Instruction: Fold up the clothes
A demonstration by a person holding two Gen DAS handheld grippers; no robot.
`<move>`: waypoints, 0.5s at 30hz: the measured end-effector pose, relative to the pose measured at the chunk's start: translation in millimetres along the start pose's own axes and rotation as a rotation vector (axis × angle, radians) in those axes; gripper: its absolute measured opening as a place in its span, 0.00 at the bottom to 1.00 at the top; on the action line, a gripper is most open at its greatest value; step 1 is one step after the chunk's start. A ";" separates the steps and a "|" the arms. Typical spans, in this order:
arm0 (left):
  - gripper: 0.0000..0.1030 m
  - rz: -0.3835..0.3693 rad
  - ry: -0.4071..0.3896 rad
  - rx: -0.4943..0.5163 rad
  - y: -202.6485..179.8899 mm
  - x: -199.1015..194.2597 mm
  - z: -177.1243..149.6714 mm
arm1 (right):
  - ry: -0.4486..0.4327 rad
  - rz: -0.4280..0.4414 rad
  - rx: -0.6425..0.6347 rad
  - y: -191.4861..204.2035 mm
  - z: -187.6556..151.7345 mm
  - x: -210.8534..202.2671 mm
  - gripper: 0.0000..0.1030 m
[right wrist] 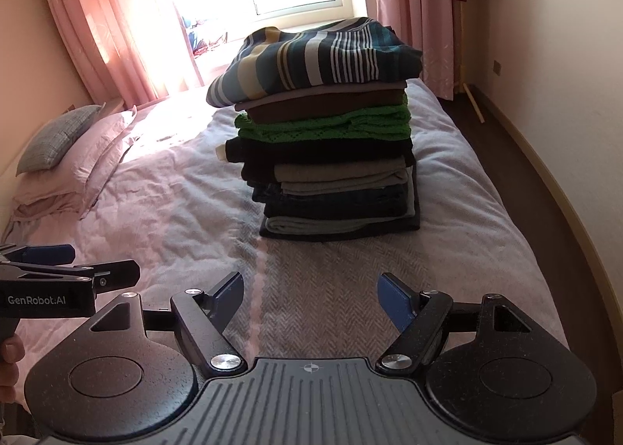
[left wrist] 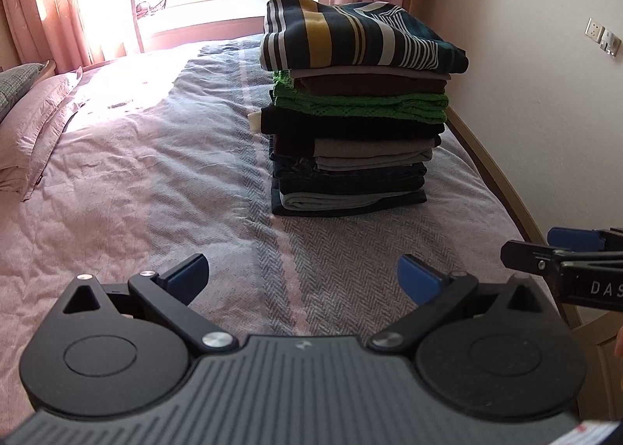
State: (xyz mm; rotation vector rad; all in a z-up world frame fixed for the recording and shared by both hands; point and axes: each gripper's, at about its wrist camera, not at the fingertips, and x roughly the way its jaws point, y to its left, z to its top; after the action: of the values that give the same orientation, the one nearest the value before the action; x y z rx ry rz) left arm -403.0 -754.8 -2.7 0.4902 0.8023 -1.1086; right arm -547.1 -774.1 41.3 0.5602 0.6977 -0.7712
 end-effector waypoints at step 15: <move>0.99 0.021 0.010 -0.013 -7.4 5.2 -0.6 | 0.016 0.015 -0.023 -5.3 3.3 6.2 0.71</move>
State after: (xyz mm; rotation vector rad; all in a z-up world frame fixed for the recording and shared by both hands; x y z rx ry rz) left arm -408.9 -760.3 -6.9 0.4925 0.8110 -1.0818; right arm -546.9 -782.2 37.8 0.5504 0.7157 -0.7447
